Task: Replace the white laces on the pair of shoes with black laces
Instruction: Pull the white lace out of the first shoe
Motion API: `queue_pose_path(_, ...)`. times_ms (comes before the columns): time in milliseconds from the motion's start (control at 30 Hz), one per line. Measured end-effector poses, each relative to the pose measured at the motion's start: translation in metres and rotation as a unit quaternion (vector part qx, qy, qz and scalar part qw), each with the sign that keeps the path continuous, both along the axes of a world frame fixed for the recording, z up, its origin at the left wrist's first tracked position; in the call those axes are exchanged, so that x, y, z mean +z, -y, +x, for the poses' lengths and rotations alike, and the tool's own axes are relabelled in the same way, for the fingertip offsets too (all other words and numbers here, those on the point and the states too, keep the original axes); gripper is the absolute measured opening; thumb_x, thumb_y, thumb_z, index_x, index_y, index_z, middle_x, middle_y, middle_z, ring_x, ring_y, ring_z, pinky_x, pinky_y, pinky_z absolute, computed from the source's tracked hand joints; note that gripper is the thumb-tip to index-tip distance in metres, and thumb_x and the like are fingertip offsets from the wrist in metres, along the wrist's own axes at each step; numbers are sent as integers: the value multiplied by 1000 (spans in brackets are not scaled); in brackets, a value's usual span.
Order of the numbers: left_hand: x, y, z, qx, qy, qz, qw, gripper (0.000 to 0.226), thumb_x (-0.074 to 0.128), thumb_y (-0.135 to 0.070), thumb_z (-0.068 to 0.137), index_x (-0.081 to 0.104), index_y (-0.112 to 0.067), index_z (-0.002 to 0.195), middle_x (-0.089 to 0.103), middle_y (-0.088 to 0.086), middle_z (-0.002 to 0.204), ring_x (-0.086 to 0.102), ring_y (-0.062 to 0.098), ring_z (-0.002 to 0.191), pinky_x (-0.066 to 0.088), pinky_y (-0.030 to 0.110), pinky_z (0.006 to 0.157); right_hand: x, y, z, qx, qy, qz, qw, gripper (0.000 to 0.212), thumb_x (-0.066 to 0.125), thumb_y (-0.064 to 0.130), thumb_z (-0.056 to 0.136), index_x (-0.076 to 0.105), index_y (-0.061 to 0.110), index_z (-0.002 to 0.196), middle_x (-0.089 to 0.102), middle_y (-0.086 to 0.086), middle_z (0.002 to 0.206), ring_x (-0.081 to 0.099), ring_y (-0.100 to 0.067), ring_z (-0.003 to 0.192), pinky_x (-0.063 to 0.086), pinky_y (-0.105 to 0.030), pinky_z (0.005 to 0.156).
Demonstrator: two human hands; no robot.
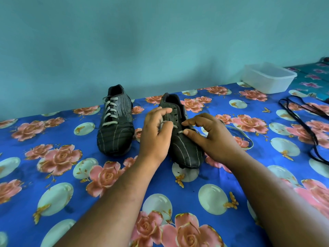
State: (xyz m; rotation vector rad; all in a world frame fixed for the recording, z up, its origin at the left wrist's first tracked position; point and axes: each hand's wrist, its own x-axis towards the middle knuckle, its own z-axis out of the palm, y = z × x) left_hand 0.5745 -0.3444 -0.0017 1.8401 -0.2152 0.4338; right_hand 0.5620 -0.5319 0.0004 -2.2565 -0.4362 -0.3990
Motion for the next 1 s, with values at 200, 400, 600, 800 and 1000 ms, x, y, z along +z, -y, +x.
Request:
queue_pose_path(200,-5,3,0,-63,-51,53,995,53,52,-29,85,57,-30,138,33,-1,160,27,0,146,23,15,116,-4,-3,0,-20,-6,-16,1000,26,65,47,93,69,33,115,58,7,105,54,-14,104,47,-38,95)
queue_pose_path(400,-13,0,6,-38,-90,143,985,57,51,-31,103,32,-30,157,19,6,168,13,13,155,12,26,121,-2,-12,-2,-27,1,-41,999,36,51,62,91,70,33,104,54,9,97,52,-19,100,44,-37,93)
queue_pose_path(600,-6,2,-1,52,-89,306,946,67,33,-55,102,16,-31,162,-6,4,171,-13,21,157,-3,48,125,1,-14,-2,-27,-11,-66,997,19,57,42,100,69,28,94,55,9,88,52,-20,95,42,-37,86)
queue_pose_path(800,-6,6,-5,96,19,357,929,71,25,-60,89,57,-22,138,52,0,148,46,27,136,33,49,105,6,-15,-6,-36,19,-58,997,34,51,38,94,42,29,62,48,10,64,49,-13,66,34,-36,69)
queue_pose_path(1000,-7,4,-1,39,-18,315,948,69,25,-58,92,48,-27,149,42,-7,157,37,16,144,20,45,115,4,-14,-8,-65,3,-17,998,17,54,38,87,64,26,80,62,8,70,57,-10,69,49,-44,77)
